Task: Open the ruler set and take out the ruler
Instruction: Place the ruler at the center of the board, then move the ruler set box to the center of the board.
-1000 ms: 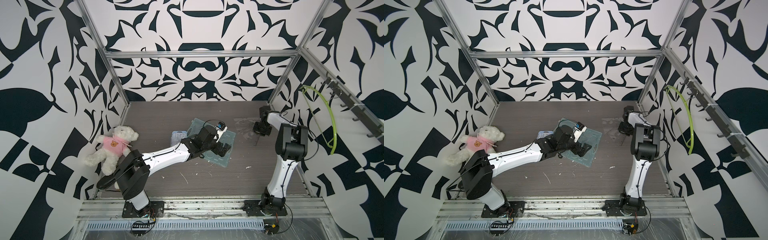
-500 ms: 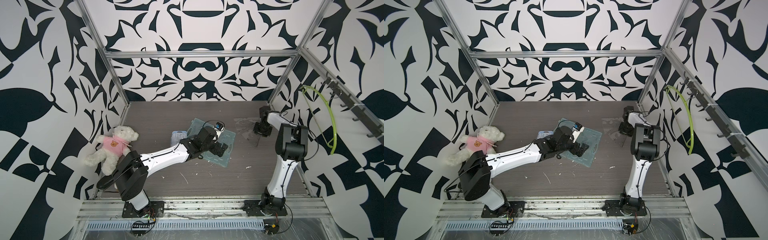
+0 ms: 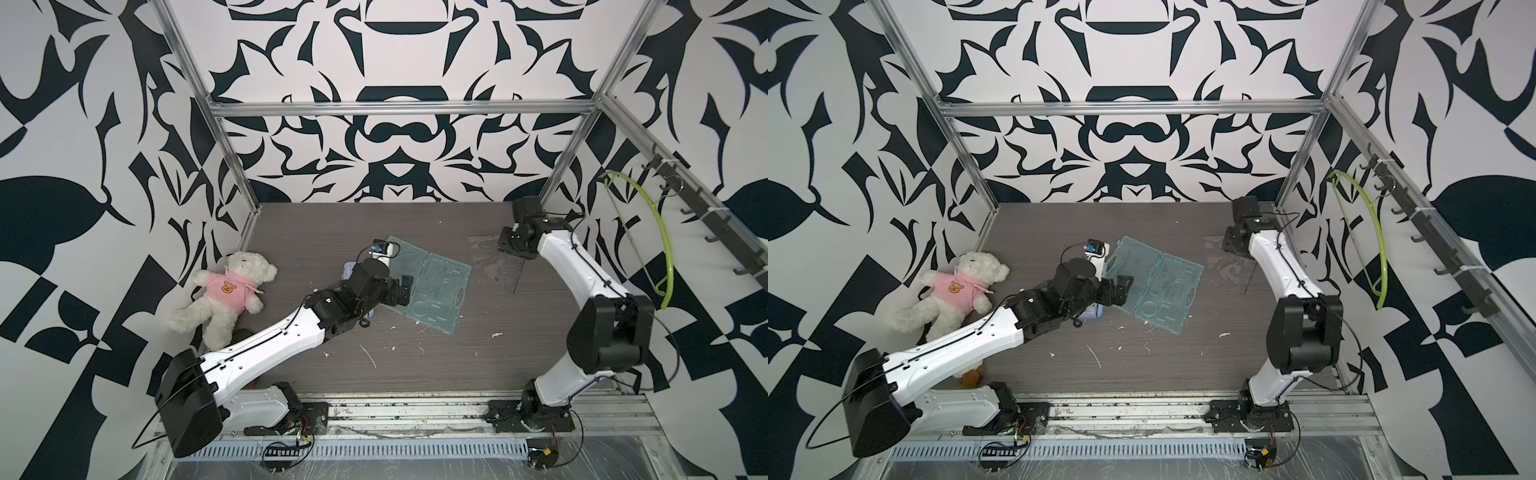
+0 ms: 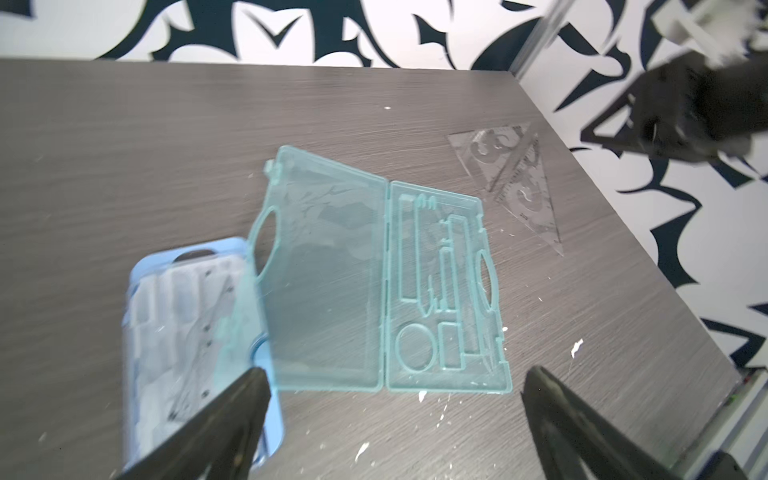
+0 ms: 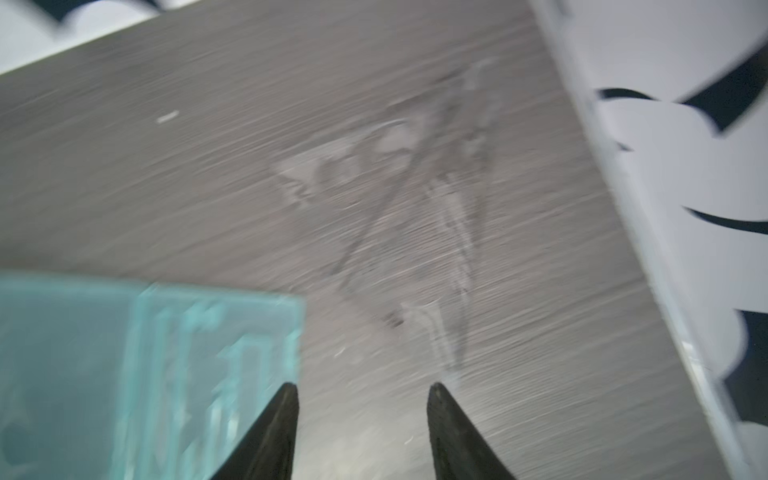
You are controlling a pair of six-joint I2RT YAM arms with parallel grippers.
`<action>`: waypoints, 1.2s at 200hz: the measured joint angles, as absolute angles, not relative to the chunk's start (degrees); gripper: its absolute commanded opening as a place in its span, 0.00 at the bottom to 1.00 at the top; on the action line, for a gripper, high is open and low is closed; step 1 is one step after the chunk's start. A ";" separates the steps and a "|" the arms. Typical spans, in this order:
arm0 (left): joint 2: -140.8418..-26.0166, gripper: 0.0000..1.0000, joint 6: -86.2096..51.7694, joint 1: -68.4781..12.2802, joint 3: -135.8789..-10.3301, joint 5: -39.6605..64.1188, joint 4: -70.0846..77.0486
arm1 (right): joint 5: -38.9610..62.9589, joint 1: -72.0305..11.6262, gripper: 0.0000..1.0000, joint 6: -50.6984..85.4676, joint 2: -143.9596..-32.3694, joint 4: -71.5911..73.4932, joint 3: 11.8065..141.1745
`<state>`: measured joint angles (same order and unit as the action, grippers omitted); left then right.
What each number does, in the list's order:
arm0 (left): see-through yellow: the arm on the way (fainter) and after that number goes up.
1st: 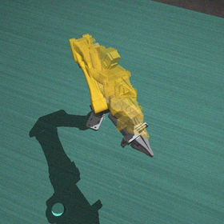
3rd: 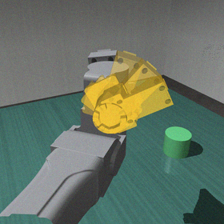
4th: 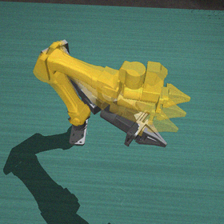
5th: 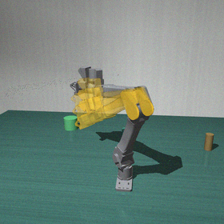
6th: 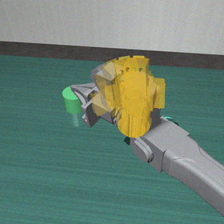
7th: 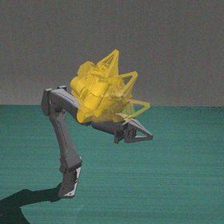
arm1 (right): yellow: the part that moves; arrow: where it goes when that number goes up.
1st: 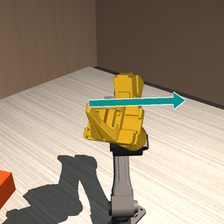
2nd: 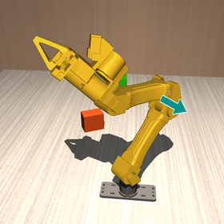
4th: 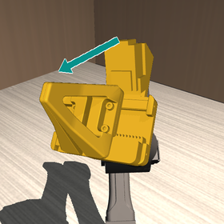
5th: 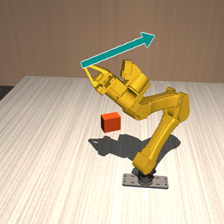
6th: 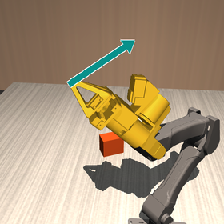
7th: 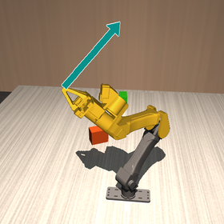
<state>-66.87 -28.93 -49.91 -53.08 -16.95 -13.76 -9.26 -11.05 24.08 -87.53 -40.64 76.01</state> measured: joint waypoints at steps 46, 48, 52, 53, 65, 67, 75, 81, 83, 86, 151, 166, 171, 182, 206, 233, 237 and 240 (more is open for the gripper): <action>-58.22 0.99 -34.26 -48.49 -47.90 -14.52 -19.33 | -9.85 -29.71 0.48 28.36 -76.82 -44.18 60.42; -57.98 0.99 -34.44 -48.31 -47.62 -14.26 -19.53 | -9.93 -30.33 0.48 28.69 -76.44 -44.42 59.86; -57.65 0.99 -34.70 -47.99 -47.22 -14.00 -19.79 | -10.17 -31.24 0.48 29.15 -75.94 -44.80 58.89; -57.58 0.99 -34.79 -47.92 -47.16 -13.93 -19.88 | -10.17 -31.59 0.48 29.41 -75.72 -45.01 58.52; -57.14 0.99 -35.64 -46.39 -46.17 -12.56 -20.97 | -10.26 -33.82 0.48 31.44 -73.69 -46.06 55.42; -57.17 0.99 -35.79 -46.00 -46.00 -12.29 -21.21 | -10.26 -34.00 0.48 31.73 -73.43 -46.17 55.05; -57.21 0.99 -36.25 -44.56 -45.21 -11.00 -21.41 | -10.28 -34.74 0.48 33.30 -71.96 -46.61 52.88; -57.39 0.99 -36.51 -43.48 -44.56 -9.87 -21.65 | -10.31 -34.96 0.48 34.37 -71.09 -46.70 51.48; -57.45 0.99 -36.62 -43.00 -44.36 -9.47 -21.71 | -10.28 -35.03 0.48 34.68 -70.78 -46.72 51.03; -57.56 0.99 -36.75 -42.50 -44.07 -8.80 -21.89 | -10.28 -35.05 0.47 35.11 -70.46 -46.81 50.41; -63.90 0.99 -37.69 -38.26 -42.72 0.80 -21.45 | -4.56 -35.05 0.35 45.10 -74.76 -41.58 44.31; -64.29 0.99 -37.43 -38.19 -42.74 1.48 -21.23 | -3.14 -35.14 0.32 46.87 -76.99 -39.09 43.64; -64.45 0.99 -37.26 -38.19 -42.74 1.56 -21.26 | -2.76 -35.14 0.32 47.37 -77.60 -38.50 43.51; -64.75 0.99 -36.99 -38.11 -42.78 1.76 -21.26 | -2.11 -35.14 0.29 48.27 -78.85 -37.43 43.44; -65.34 0.99 -36.62 -37.93 -42.83 2.44 -21.45 | -1.26 -35.14 0.27 49.67 -81.60 -35.68 44.07; -65.34 0.99 -36.64 -37.93 -42.85 2.85 -22.35 | -1.21 -35.14 0.27 49.65 -85.69 -34.11 46.33; -65.32 0.99 -36.64 -37.93 -42.85 2.85 -22.41 | -1.19 -35.14 0.27 49.60 -86.19 -33.80 46.61; -65.32 0.99 -36.64 -37.91 -42.85 2.85 -22.46 | -1.19 -35.14 0.27 49.58 -86.67 -33.47 46.85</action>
<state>-65.32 -36.64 -37.91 -42.85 2.85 -22.46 -1.19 -35.14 49.58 -86.67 -33.47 46.85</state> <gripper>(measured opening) 0.992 0.270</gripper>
